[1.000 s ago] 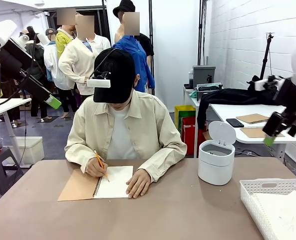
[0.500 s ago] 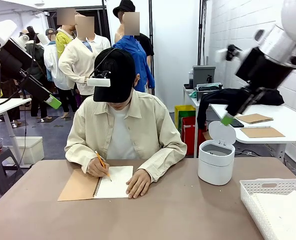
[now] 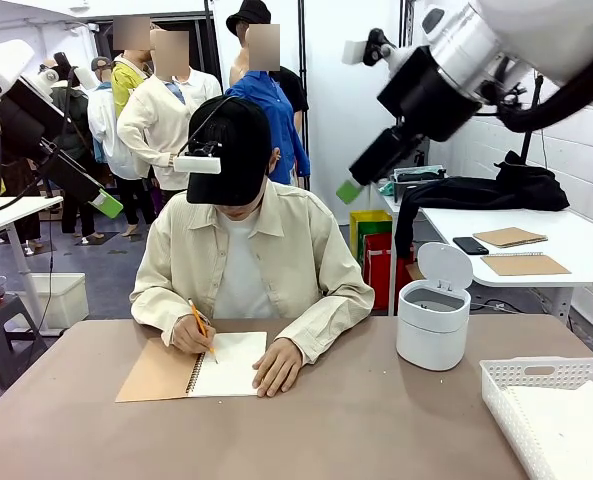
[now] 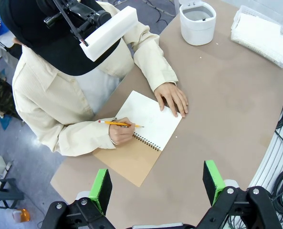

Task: Sort the paper based on its condition.
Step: If a person hands you a paper, place it in the Organizing basket , and if it's crumpled, put it in the Trash can.

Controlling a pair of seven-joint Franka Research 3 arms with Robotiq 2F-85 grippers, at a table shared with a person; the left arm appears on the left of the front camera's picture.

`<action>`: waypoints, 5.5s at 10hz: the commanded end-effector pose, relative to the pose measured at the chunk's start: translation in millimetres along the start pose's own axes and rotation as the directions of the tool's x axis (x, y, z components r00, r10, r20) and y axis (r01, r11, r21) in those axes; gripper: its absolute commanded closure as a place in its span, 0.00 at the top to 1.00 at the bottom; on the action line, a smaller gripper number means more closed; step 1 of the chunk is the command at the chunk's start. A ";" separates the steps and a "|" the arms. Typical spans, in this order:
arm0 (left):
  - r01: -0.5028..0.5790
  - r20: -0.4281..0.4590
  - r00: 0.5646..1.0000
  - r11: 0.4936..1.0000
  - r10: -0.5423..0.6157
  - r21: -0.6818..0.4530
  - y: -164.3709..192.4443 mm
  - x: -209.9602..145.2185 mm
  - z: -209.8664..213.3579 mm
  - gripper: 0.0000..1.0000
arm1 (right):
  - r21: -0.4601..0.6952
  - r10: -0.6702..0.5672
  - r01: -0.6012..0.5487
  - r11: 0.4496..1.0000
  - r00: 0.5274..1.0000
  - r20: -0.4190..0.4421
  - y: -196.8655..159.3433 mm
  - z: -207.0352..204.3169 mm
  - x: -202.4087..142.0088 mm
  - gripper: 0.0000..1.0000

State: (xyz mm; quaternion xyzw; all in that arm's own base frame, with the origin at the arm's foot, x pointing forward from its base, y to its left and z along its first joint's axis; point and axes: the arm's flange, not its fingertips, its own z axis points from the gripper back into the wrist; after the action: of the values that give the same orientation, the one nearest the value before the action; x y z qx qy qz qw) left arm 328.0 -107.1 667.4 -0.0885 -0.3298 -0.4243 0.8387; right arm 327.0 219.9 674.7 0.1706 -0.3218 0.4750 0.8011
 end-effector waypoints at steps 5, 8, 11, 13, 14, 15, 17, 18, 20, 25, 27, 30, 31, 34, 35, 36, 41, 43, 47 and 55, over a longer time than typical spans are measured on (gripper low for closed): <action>-0.004 0.003 1.000 1.000 0.004 0.002 1.2 0.5 0.2 1.00 | 0.064 -0.008 0.005 0.998 0.999 0.050 -42.6 -28.1 25.7 1.00; -0.004 0.003 1.000 1.000 0.004 0.002 1.2 0.5 0.2 1.00 | 0.050 -0.039 0.037 0.998 0.998 0.040 -34.3 -24.7 25.4 1.00; -0.004 0.003 1.000 1.000 0.004 0.002 1.2 0.5 0.2 1.00 | 0.050 -0.039 0.037 0.998 0.998 0.040 -34.3 -24.7 25.4 1.00; -0.004 0.003 1.000 1.000 0.004 0.002 1.2 0.5 0.2 1.00 | 0.050 -0.039 0.037 0.998 0.998 0.040 -34.3 -24.7 25.4 1.00; -0.004 0.003 1.000 1.000 0.004 0.002 1.2 0.5 0.2 1.00 | 0.050 -0.039 0.037 0.998 0.998 0.040 -34.3 -24.7 25.4 1.00; -0.004 0.003 1.000 1.000 0.004 0.002 1.2 0.5 0.2 1.00 | 0.050 -0.039 0.037 0.998 0.998 0.040 -34.3 -24.7 25.4 1.00; -0.004 0.003 1.000 1.000 0.004 0.002 1.2 0.5 0.2 1.00 | 0.050 -0.039 0.037 0.998 0.998 0.040 -34.3 -24.7 25.4 1.00; -0.004 0.003 1.000 1.000 0.004 0.002 1.2 0.5 0.2 1.00 | 0.050 -0.039 0.037 0.998 0.998 0.040 -34.3 -24.7 25.4 1.00; -0.004 0.003 1.000 1.000 0.004 0.002 1.2 0.5 0.2 1.00 | 0.050 -0.039 0.037 0.998 0.998 0.040 -34.3 -24.7 25.4 1.00; -0.004 0.003 1.000 1.000 0.004 0.002 1.2 0.5 0.2 1.00 | 0.050 -0.039 0.037 0.998 0.998 0.040 -34.3 -24.7 25.4 1.00; -0.004 0.003 1.000 1.000 0.004 0.002 1.2 0.5 0.2 1.00 | 0.048 -0.034 0.032 0.998 0.999 0.034 -35.9 -22.8 20.7 1.00; -0.004 0.003 1.000 1.000 0.004 0.002 1.2 0.5 0.2 1.00 | 0.063 -0.033 0.031 0.997 0.999 0.033 -32.8 -19.4 14.3 1.00; -0.004 0.003 1.000 1.000 0.004 0.002 1.2 0.5 0.2 1.00 | 0.066 -0.027 0.025 0.998 0.999 0.021 -31.0 -20.2 11.3 1.00; -0.004 0.003 1.000 1.000 0.004 0.002 1.2 0.5 0.2 1.00 | 0.057 -0.002 0.002 0.998 1.000 -0.003 -25.8 -22.0 5.9 1.00; -0.004 0.003 1.000 1.000 0.004 0.002 1.2 0.5 0.2 1.00 | 0.053 -0.002 0.002 0.999 1.000 0.002 -26.2 -20.7 7.2 1.00; -0.004 0.003 1.000 1.000 0.004 0.002 1.2 0.5 0.2 1.00 | 0.058 -0.013 0.013 0.998 1.000 0.002 -28.3 -20.3 15.0 1.00; -0.004 0.003 1.000 1.000 0.004 0.002 1.2 0.5 0.2 1.00 | 0.058 -0.013 0.013 0.998 1.000 0.002 -28.3 -20.3 15.0 1.00; -0.004 0.003 1.000 1.000 0.004 0.002 1.2 0.5 0.2 1.00 | 0.058 -0.013 0.013 0.998 1.000 0.002 -28.3 -20.3 15.0 1.00; -0.004 0.003 1.000 1.000 0.004 0.002 1.2 0.5 0.2 1.00 | 0.058 -0.013 0.013 0.998 1.000 0.002 -28.3 -20.3 15.0 1.00; -0.004 0.003 1.000 1.000 0.004 0.002 1.2 0.5 0.2 1.00 | 0.058 -0.013 0.013 0.998 1.000 0.002 -28.3 -20.3 15.0 1.00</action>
State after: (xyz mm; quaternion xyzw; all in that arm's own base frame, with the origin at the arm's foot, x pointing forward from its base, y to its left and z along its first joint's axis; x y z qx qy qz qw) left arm 328.0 -107.0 667.3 -0.0885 -0.3298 -0.4242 0.8387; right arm 363.8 226.6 673.0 0.1954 -0.3093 0.4779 0.7986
